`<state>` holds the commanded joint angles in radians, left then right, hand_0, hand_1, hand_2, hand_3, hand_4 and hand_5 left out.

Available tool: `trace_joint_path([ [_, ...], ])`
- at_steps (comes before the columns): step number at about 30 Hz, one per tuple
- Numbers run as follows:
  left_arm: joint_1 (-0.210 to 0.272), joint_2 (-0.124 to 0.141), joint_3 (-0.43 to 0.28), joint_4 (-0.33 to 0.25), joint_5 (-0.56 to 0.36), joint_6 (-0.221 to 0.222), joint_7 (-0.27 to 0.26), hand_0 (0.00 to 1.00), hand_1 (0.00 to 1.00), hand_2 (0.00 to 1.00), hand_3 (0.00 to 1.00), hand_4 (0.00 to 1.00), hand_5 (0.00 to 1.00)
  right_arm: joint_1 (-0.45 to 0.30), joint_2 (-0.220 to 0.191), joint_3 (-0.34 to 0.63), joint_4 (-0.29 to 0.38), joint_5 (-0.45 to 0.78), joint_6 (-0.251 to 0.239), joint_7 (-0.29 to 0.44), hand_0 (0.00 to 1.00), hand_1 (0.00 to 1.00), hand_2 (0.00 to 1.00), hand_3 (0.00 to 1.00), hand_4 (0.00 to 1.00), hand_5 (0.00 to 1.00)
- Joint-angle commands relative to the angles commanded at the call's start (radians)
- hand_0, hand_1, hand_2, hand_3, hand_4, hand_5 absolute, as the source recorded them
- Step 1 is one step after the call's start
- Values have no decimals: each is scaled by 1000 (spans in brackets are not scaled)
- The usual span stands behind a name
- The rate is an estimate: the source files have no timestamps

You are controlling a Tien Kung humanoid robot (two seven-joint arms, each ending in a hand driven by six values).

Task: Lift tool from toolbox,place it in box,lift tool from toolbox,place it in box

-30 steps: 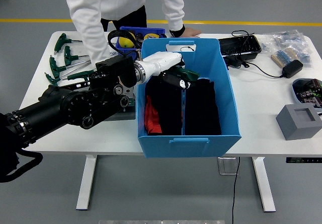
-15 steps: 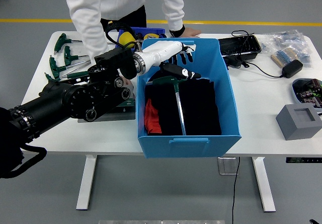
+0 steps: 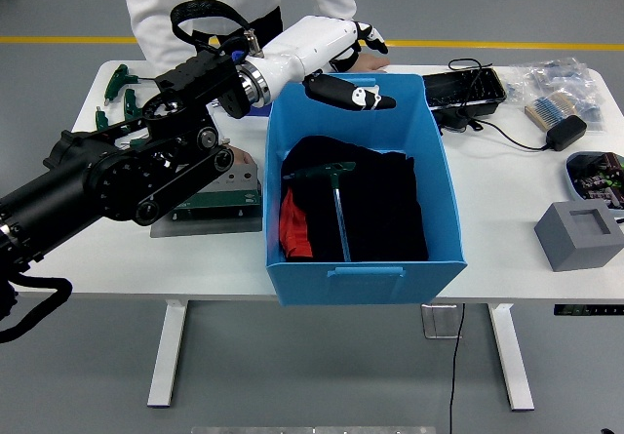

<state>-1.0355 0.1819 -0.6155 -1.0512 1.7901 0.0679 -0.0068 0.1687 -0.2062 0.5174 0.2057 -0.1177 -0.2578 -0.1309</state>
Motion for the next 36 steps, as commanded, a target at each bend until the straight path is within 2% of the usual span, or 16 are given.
trace_joint_path([
  [4, 32, 76, -45, -115, 63, -102, 96, 545, 587, 649, 691, 998, 756, -10, 3, -2, 1, 12, -2, 3, 628, 597, 667, 547, 769, 668],
  [5, 39, 96, -53, -142, 79, -136, 125, 481, 543, 608, 657, 998, 781, -12, 3, -2, 1, 11, -2, 3, 628, 596, 667, 548, 768, 665],
  [8, 57, 140, -67, -184, 105, -204, 179, 481, 543, 608, 657, 998, 781, -15, 5, -3, 1, 10, -2, 2, 628, 596, 667, 548, 768, 665],
  [10, 69, 165, -71, -192, 118, -254, 220, 481, 543, 608, 657, 998, 781, -17, 7, -5, 1, 15, -3, 2, 628, 596, 667, 548, 768, 665],
  [11, 72, 173, -71, -187, 119, -280, 242, 504, 567, 627, 657, 998, 822, -18, 7, -7, 1, 17, -3, 3, 628, 597, 667, 547, 768, 664],
  [14, 81, 194, -56, -139, 106, -367, 324, 504, 567, 627, 657, 998, 822, -20, 8, -7, 2, 18, -3, 2, 628, 597, 667, 547, 768, 664],
  [15, 83, 200, -44, -114, 107, -386, 335, 504, 567, 627, 657, 998, 822, -20, 8, -7, 2, 18, -3, 2, 628, 597, 667, 547, 768, 664],
  [20, 94, 214, -3, 2, 75, -390, 316, 522, 594, 644, 658, 998, 845, -21, 9, -9, 2, 21, -3, 3, 628, 597, 667, 548, 768, 664],
  [26, 105, 225, 25, 87, 53, -403, 304, 544, 614, 650, 655, 998, 854, -21, 10, -12, 2, 29, -4, 5, 628, 598, 667, 548, 766, 662],
  [31, 112, 230, 23, 94, 35, -412, 305, 520, 595, 633, 649, 998, 845, -22, 11, -11, 2, 28, -5, 4, 628, 598, 666, 548, 765, 661],
  [36, 111, 228, 26, 92, 36, -442, 322, 511, 577, 606, 641, 998, 856, -23, 11, -8, 3, 19, -5, 1, 628, 597, 667, 547, 763, 659],
])
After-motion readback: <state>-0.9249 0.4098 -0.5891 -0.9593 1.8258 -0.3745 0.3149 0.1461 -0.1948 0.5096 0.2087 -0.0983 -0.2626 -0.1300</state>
